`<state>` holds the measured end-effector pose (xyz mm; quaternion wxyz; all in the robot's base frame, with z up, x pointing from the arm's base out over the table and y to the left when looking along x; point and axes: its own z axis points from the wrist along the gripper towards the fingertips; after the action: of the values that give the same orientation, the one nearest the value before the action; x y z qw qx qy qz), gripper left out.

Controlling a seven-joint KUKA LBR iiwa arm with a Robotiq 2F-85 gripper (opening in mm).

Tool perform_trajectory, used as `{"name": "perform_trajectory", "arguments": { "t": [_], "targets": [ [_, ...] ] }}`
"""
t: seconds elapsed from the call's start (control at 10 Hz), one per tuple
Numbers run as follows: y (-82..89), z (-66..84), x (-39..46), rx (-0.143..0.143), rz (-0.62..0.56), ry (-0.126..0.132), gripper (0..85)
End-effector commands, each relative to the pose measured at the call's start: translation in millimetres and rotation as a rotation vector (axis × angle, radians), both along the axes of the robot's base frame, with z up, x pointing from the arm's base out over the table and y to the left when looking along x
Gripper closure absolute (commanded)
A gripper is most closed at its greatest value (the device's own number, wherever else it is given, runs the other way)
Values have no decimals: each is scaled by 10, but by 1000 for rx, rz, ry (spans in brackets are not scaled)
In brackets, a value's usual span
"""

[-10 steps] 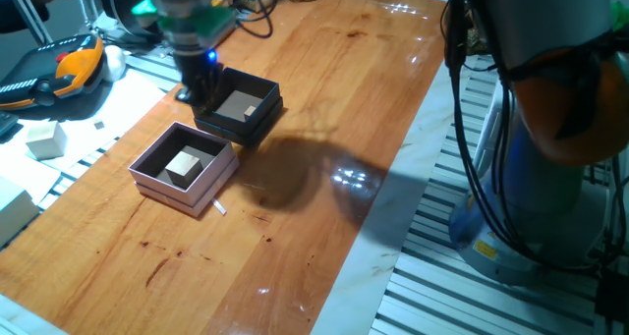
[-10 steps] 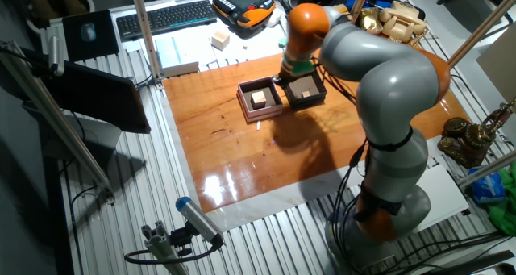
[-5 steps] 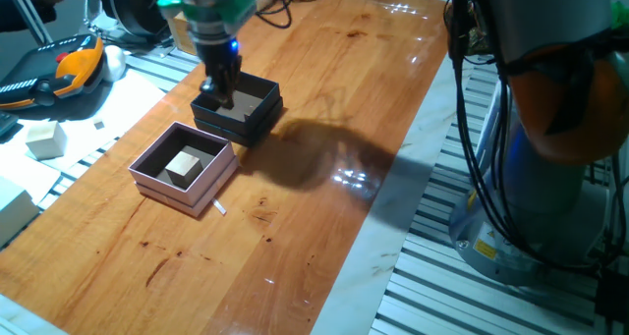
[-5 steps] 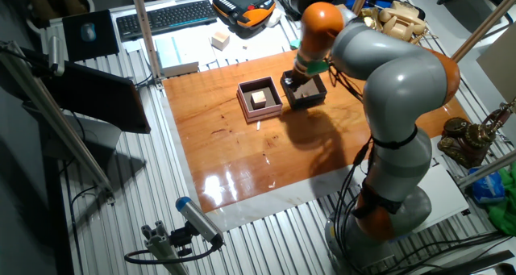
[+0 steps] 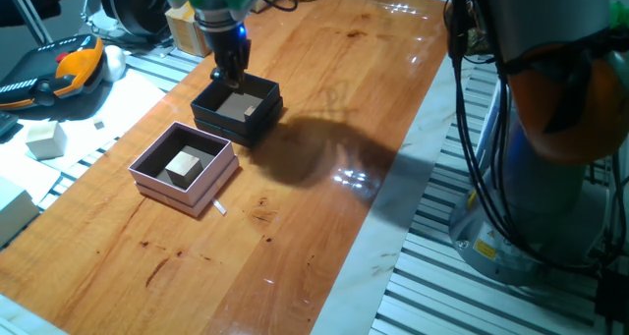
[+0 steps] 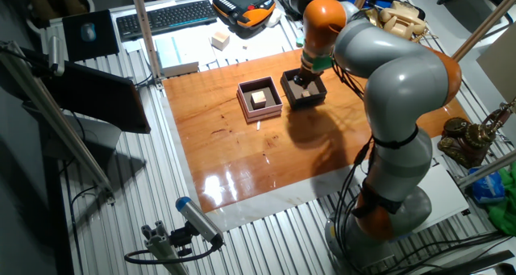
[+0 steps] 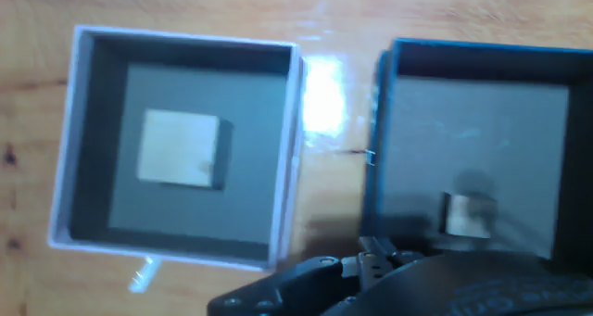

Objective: Move an object from one box to another

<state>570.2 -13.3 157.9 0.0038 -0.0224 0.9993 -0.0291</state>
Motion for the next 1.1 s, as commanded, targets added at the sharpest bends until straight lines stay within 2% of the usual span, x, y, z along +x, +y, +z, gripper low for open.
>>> {"name": "perform_trajectory", "arguments": {
  "t": [0.0,0.2,0.5,0.8,1.0],
  "targets": [
    [-28,-4,-14,-6,-11,5,850],
    [-86,-31,-30,21,-9,8,850],
    [-178,-89,-47,29,18,-17,850],
    [-297,-100,-50,36,33,-19,850],
    [-342,-134,-38,31,34,-33,850]
  ]
}}
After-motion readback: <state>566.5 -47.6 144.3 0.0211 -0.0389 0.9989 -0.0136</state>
